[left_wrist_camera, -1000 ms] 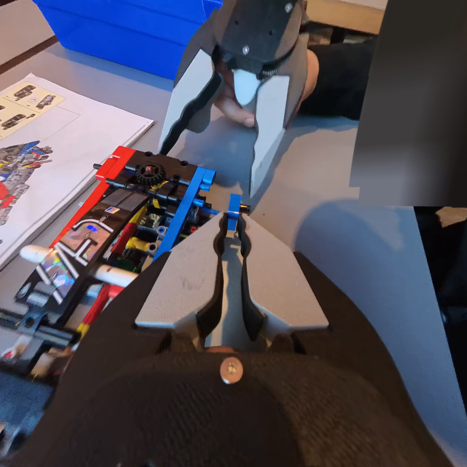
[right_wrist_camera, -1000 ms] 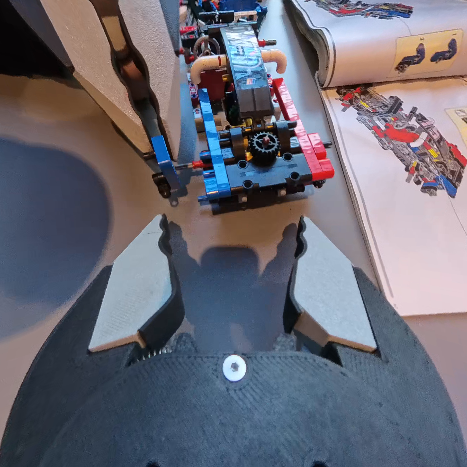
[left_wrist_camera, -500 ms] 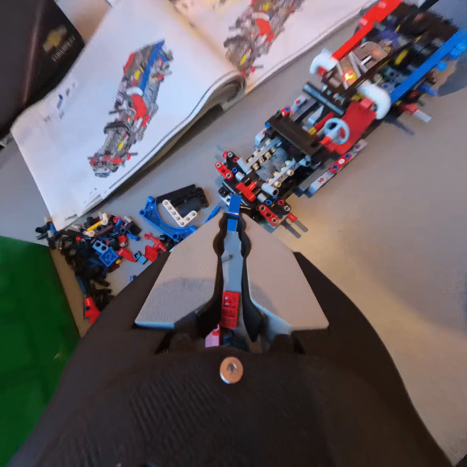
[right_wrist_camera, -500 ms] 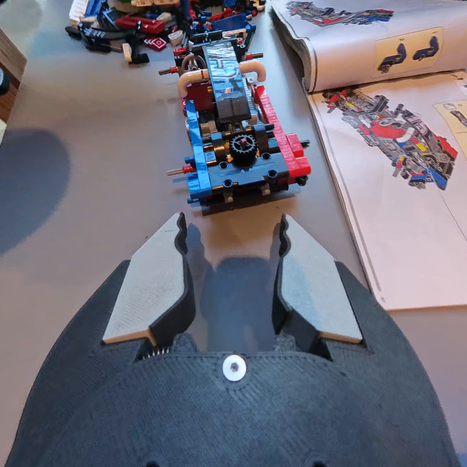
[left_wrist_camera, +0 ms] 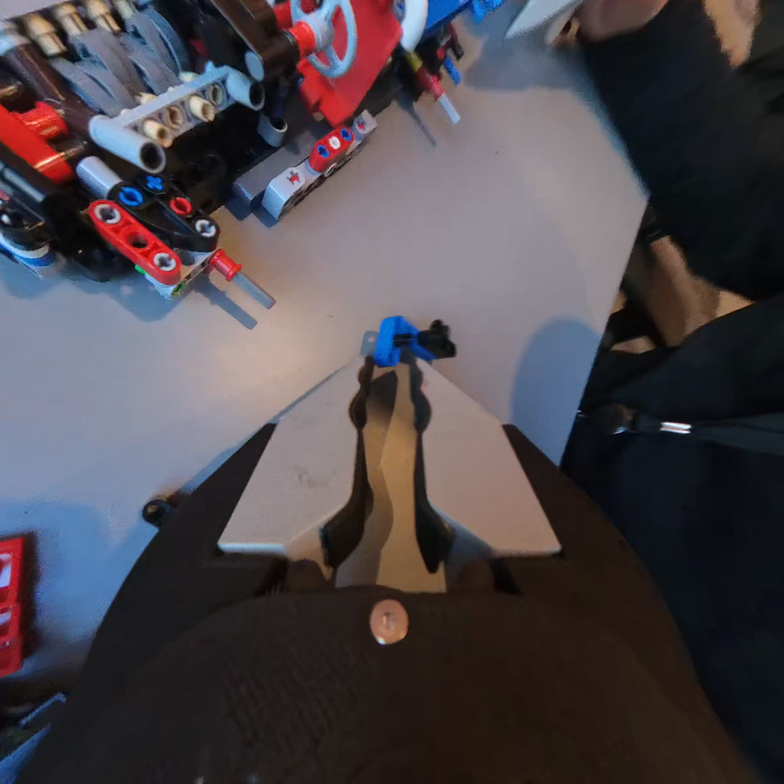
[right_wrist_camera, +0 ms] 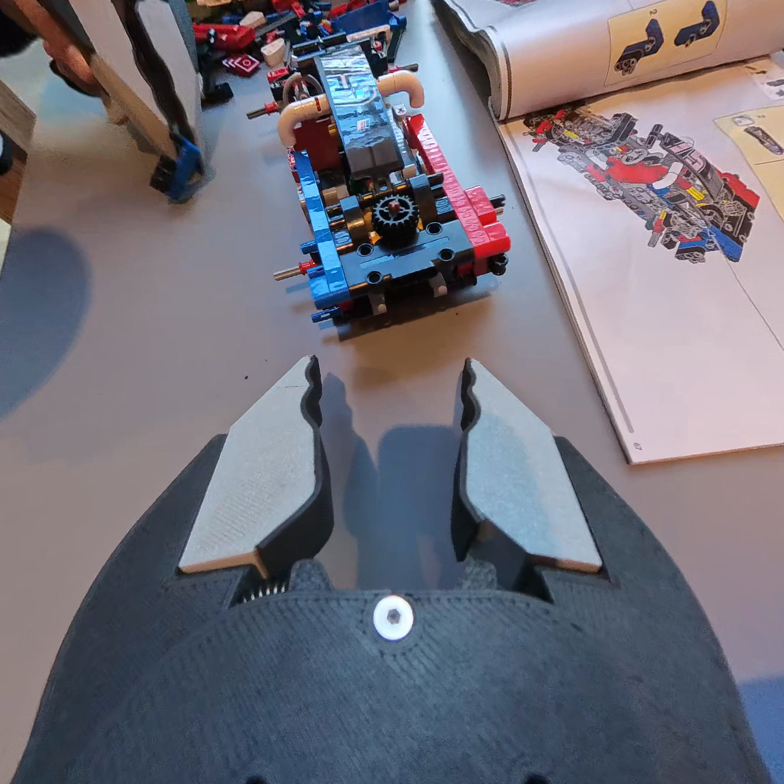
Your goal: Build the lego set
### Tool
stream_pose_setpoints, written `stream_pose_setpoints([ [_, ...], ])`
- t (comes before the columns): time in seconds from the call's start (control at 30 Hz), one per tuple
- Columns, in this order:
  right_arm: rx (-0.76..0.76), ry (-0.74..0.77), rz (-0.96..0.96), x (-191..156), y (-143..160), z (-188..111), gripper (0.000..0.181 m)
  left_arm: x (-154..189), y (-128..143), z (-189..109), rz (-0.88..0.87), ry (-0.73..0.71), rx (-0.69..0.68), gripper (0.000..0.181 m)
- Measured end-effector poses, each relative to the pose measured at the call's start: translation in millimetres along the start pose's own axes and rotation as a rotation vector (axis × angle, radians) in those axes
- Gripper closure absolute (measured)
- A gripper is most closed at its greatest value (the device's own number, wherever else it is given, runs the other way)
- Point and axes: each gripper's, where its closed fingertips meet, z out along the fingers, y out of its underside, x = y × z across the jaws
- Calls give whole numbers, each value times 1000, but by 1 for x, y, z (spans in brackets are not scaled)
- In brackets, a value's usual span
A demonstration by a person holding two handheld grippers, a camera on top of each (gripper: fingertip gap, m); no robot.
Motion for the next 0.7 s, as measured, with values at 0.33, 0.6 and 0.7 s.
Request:
stream_pose_setpoints([
  [0.33, -31, -44, 23, -12, -5, 16, 112, -74, -52, -46, 92, -346, 37, 116],
  [0.6, -89, -151, 49, -16, -3, 26, 122, -56, -54, -9, 132, -132, -23, 126],
  [0.7, -88, -144, 70, -19, 3, 19, 117, -44, -48, -3, 169, -139, -26, 122],
])
